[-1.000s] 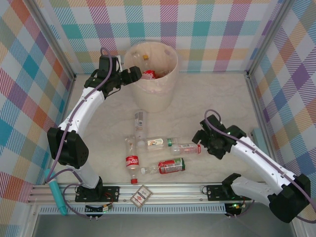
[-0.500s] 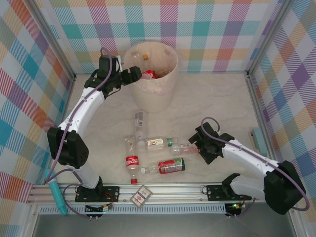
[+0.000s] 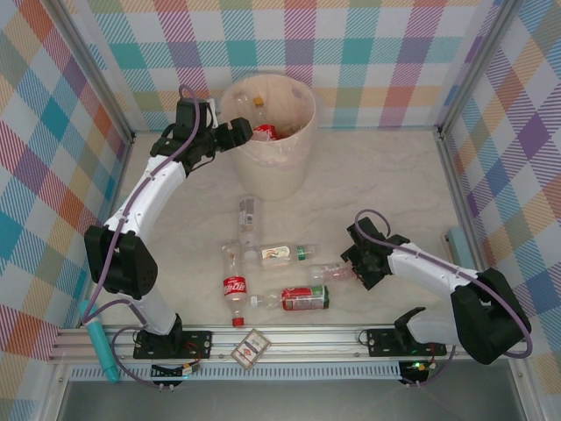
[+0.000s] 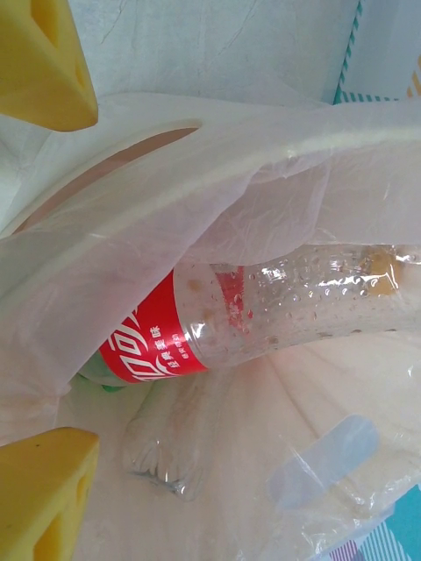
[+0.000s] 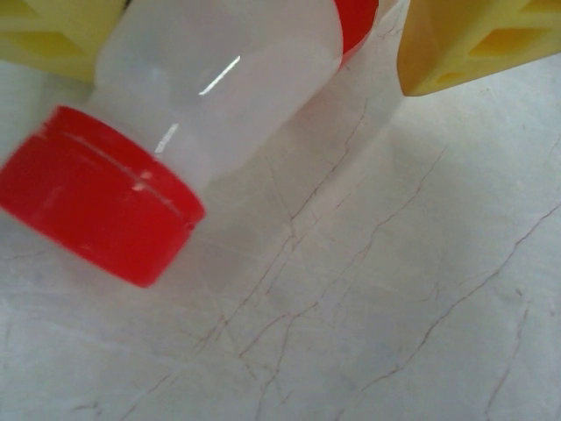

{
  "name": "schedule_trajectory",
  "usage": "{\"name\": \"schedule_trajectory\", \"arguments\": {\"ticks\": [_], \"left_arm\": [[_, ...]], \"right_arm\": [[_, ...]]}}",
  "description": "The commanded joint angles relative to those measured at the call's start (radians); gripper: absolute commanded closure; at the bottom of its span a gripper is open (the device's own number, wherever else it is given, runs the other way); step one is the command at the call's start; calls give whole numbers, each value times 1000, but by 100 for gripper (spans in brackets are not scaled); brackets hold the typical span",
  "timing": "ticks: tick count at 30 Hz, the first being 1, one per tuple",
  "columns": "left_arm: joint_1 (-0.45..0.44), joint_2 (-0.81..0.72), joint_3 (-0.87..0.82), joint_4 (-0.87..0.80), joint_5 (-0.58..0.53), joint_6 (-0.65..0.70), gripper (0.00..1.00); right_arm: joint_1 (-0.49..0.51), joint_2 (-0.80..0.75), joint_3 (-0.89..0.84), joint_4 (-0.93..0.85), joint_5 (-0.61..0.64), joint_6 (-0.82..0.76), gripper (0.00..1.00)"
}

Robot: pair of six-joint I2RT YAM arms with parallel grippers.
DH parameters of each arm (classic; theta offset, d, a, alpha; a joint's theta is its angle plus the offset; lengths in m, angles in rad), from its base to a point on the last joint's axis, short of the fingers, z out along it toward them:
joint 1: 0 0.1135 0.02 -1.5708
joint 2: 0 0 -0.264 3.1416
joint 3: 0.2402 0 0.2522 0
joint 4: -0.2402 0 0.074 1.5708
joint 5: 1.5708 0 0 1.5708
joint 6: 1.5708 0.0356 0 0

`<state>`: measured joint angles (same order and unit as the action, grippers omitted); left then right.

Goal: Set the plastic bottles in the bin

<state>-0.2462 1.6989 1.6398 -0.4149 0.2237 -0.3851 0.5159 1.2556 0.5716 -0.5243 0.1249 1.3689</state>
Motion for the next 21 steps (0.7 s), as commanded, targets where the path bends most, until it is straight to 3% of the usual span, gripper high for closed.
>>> {"name": "schedule_trajectory", "arguments": {"ticks": [1,14,17,19,21], "left_arm": [[3,36,-22,-60,5,15,13],[3,50,-9,-62,2,13,13],[4,52,-9,-61,5,12,13],[4,50,-12,-65,3,11,13],[4,47,-15,-65,0,13,13]], "right_arm": [[-38,18,12,72,91,-75,34],[-109,-143,116,-59,130,-217,49],[-108,-135,144,-97,84,-243,40],[-93,-121,152,-137,54,-245,19],[-71,-102,157,-186,35,-236,10]]}}
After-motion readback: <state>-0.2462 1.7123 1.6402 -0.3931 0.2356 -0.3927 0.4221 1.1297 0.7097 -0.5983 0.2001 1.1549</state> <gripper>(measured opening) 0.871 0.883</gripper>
